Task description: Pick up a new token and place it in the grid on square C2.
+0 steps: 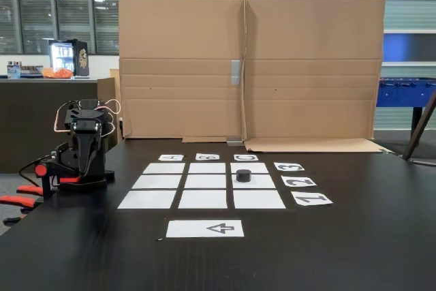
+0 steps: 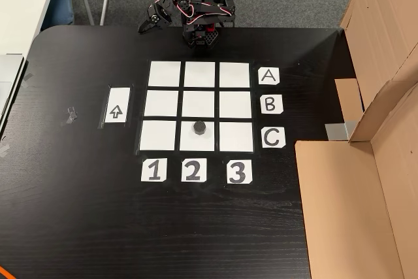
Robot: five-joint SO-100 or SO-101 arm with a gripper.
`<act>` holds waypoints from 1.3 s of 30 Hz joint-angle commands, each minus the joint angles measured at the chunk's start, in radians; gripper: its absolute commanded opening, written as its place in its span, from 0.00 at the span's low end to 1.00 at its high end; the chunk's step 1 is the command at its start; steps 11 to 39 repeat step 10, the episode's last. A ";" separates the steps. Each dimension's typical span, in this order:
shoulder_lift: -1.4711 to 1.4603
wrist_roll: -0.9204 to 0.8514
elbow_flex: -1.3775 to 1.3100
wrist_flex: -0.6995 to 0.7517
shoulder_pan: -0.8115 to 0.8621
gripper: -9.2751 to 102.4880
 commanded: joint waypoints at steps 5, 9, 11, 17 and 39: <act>0.006 0.005 -0.003 -0.012 0.005 0.08; 0.006 0.008 -0.003 -0.012 0.008 0.08; 0.006 0.008 -0.003 -0.009 0.009 0.08; 0.006 0.008 -0.003 -0.009 0.009 0.08; 0.006 0.008 -0.003 -0.009 0.009 0.08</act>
